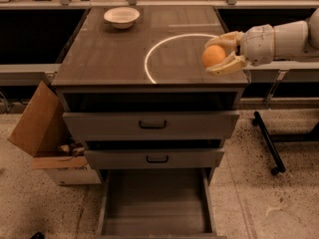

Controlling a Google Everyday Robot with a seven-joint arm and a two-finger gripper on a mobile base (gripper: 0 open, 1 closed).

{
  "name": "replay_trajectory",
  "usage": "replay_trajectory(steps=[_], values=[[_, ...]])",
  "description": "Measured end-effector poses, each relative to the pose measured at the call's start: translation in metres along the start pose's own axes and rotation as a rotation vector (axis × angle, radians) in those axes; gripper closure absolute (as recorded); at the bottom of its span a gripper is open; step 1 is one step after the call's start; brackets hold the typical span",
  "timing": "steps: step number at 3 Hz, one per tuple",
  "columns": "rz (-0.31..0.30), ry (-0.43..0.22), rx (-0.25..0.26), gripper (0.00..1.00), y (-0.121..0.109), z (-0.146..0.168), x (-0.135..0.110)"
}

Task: Pick orange from bottom drawer and place on counter

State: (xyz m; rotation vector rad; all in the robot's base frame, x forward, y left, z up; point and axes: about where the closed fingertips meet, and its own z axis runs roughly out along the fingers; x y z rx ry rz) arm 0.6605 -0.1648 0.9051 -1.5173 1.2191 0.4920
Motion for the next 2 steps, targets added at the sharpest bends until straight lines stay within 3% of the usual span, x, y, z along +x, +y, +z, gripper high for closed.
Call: replay_trajectory(steps=[2], values=[[0.034,-0.004,-0.008,1.0,-0.002,0.0086,-0.001]])
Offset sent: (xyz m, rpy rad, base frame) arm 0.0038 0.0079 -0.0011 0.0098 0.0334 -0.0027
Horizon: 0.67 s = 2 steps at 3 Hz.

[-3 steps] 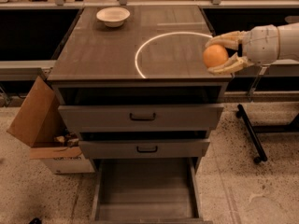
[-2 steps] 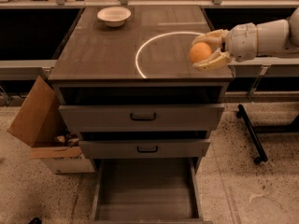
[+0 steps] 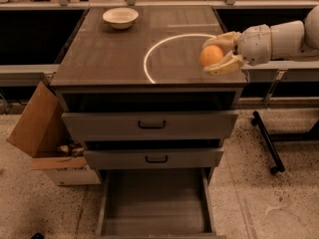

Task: Pick orange from bottom drawer and place on counter

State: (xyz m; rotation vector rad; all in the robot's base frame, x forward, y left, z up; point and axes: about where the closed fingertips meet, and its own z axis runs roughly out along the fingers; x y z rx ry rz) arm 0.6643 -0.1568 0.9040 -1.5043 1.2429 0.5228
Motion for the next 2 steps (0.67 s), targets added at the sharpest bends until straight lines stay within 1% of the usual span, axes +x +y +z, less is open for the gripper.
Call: replay_trajectory(steps=[1,2], values=[[0.051,0.023,0.004,1.0,-0.008,0.014,0.003],[0.138,0.063,-0.012,1.0,-0.023,0.036,0.008]])
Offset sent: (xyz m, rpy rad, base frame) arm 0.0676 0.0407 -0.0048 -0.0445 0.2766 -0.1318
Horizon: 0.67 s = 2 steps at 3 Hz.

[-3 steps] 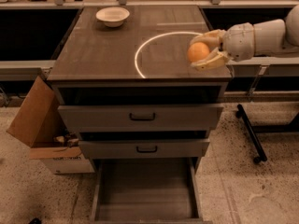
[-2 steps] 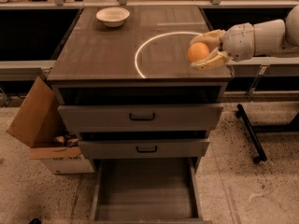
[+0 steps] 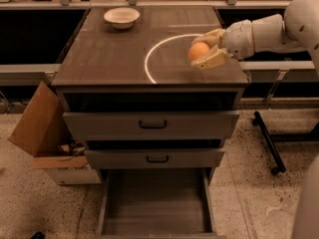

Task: Pick orange from bottom drawer and place on counter

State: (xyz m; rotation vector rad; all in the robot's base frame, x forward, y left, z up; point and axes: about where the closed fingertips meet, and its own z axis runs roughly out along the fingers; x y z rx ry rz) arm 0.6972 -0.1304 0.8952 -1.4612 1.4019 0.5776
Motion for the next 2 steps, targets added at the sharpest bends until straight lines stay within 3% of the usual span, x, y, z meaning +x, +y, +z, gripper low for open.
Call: replay_trajectory(steps=[1,2], values=[[0.108,0.041,0.008,1.0,-0.02,0.017,0.004],[0.201,0.069,0.012,0.84,-0.036,0.033,0.012]])
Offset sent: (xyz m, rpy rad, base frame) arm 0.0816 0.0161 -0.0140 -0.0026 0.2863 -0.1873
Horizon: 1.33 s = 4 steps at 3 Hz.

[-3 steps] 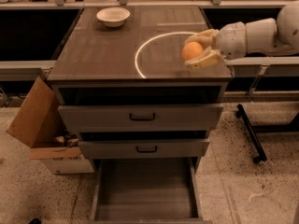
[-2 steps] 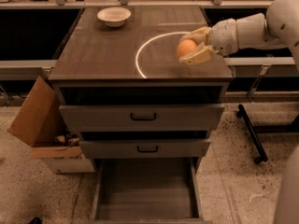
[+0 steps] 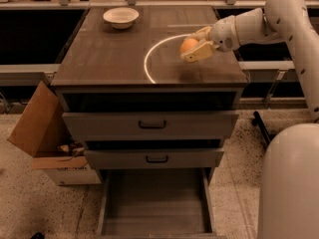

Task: Pick orange from bottom drawer and place on counter

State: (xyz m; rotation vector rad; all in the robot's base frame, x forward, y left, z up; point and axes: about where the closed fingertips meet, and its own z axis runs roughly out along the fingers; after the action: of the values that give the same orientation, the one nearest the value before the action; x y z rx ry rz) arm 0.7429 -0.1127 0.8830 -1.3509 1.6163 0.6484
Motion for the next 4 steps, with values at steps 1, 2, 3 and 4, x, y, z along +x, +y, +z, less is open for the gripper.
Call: replay_trajectory(steps=[1,2,3,4], values=[[0.077,0.035,-0.01,0.61,-0.011,0.018,0.008],[0.127,0.057,-0.02,0.38,-0.018,0.032,0.014],[0.158,0.071,-0.025,0.15,-0.022,0.04,0.019],[0.171,0.069,-0.01,0.0,-0.027,0.037,0.019]])
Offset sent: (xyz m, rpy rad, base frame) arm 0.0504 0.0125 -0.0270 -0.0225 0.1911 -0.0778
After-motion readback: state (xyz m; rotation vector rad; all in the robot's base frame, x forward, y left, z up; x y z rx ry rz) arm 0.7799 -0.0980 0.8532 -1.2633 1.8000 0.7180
